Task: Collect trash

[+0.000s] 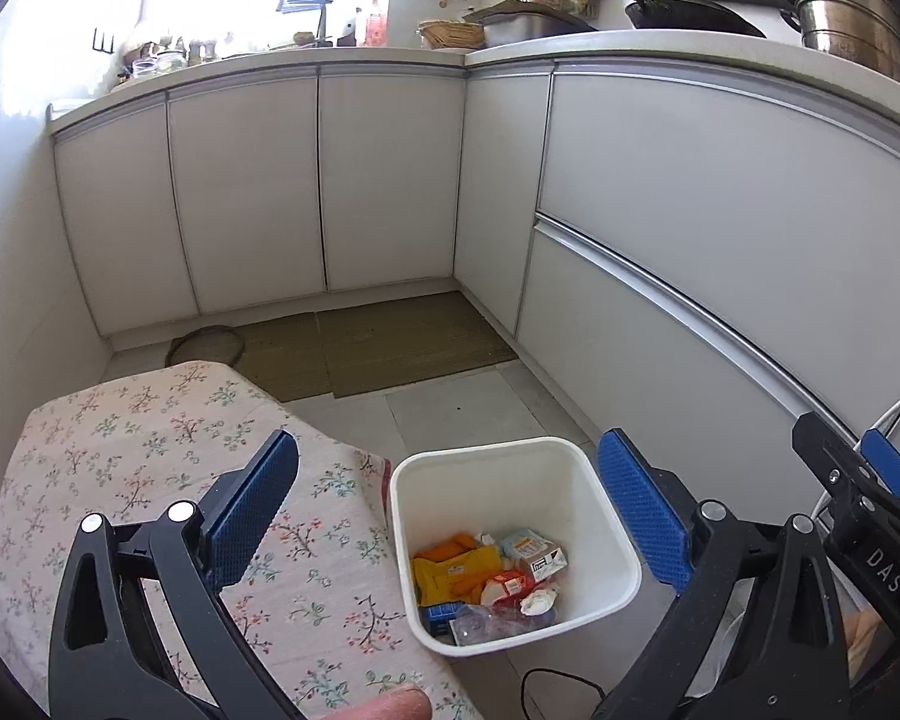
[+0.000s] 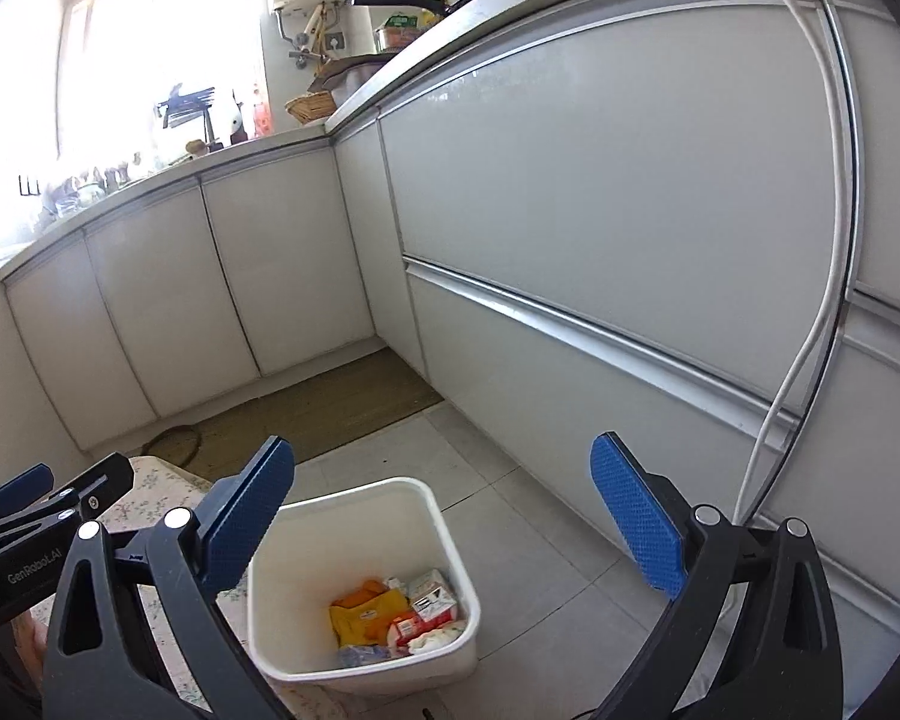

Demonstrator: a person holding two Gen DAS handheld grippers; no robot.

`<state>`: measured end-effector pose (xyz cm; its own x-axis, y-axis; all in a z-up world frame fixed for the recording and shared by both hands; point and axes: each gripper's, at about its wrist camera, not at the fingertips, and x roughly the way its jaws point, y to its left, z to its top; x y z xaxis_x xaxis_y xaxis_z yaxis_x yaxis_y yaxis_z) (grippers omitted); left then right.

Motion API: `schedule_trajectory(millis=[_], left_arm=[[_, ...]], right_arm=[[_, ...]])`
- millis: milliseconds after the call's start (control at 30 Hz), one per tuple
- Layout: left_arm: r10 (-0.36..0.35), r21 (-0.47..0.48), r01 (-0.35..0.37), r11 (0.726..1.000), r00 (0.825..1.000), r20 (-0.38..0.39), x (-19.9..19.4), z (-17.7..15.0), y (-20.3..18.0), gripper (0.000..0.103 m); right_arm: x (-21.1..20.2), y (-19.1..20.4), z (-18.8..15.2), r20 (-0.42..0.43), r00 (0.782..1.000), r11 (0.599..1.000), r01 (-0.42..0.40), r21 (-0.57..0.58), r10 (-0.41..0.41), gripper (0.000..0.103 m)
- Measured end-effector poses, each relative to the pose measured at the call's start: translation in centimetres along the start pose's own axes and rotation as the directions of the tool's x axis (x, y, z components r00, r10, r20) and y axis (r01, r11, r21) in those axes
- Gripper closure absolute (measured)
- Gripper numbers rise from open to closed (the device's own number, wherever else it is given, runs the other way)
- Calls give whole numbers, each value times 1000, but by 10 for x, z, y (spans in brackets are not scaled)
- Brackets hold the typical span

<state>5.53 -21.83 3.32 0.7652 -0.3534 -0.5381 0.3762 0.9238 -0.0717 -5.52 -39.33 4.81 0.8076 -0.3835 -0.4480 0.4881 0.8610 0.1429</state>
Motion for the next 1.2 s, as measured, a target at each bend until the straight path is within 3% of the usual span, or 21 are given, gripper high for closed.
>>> schedule_trajectory(millis=[267, 567, 1200], left_arm=[[53, -32, -53, 998, 998, -24, -41, -29, 40, 7], [115, -99, -113, 989, 993, 22, -67, -47, 66, 7], [117, -60, -116, 991, 993, 8, -60, -54, 58, 7]], right_arm=[[-26, 33, -39, -79, 992, 995, -101, 22, 102, 7], [-38, 64, -64, -40, 998, 990, -61, -125, 56, 7], [-39, 61, -63, -19, 999, 992, -53, -119, 51, 7]])
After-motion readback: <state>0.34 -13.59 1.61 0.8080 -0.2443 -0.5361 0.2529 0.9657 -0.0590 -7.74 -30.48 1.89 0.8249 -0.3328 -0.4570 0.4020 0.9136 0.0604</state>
